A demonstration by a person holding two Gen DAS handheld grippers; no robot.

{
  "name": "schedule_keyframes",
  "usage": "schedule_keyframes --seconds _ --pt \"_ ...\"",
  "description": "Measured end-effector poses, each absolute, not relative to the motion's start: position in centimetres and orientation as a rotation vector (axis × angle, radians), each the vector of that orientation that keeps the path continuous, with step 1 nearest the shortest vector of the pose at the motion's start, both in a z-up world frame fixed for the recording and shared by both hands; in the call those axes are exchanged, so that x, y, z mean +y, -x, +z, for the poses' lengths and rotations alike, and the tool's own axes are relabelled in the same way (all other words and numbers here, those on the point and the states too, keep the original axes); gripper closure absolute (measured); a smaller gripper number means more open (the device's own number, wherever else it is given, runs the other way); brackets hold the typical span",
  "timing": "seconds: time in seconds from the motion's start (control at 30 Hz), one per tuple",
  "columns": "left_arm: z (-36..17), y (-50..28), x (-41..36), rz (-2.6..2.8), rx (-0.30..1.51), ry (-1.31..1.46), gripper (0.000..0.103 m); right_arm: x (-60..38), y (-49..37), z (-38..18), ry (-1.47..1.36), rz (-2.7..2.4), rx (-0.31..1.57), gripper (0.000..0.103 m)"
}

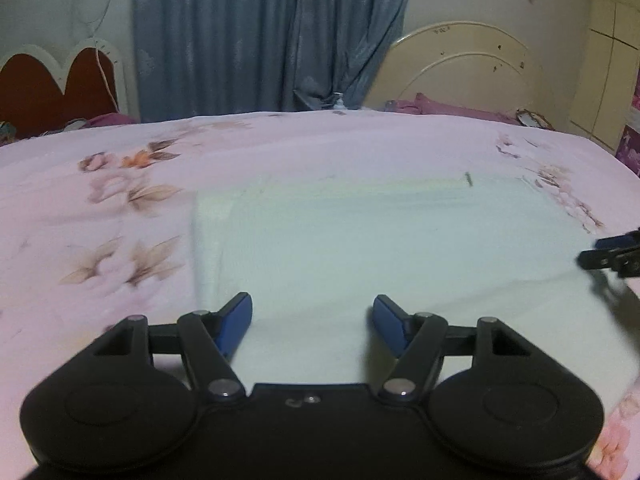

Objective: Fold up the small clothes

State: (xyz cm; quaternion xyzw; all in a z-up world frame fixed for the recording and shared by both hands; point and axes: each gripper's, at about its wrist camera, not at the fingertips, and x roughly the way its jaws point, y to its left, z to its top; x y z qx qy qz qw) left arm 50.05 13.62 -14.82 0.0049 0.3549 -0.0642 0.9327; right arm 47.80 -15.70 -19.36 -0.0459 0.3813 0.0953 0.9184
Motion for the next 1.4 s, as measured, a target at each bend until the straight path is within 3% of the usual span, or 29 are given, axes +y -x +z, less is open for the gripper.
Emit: schedule_keyframes --seconds 0.3,0.6,0.93,1.33,1.37,1.4 --pt "-12.4 -46.7 10.7 -0.202 0.694 -0.030 0.039 -13.7 -43.9 -16.9 0.076 0.286 0.721 0.055" --pt "-15.7 -40.6 7.8 -0.235 0.758 -0.032 0.037 -7.0 -35.4 -20.7 0.196 0.428 0.762 0.055" --pt "-14.9 -39.6 7.1 -0.213 0.741 -0.026 0.037 -6.1 -34.4 -19.6 0.151 0.431 0.727 0.055" --pt "-15.2 -39.0 11.9 -0.089 0.762 0.008 0.036 -18.1 -36.3 -20.4 -0.032 0.163 0.833 0.055" --pt "-15.1 -39.1 11.7 -0.081 0.765 0.008 0.036 -17.8 -36.4 -20.3 -0.019 0.181 0.832 0.066" --pt "-15.0 -39.0 11.6 -0.075 0.767 0.009 0.036 -17.5 -36.4 -20.1 -0.012 0.184 0.832 0.069"
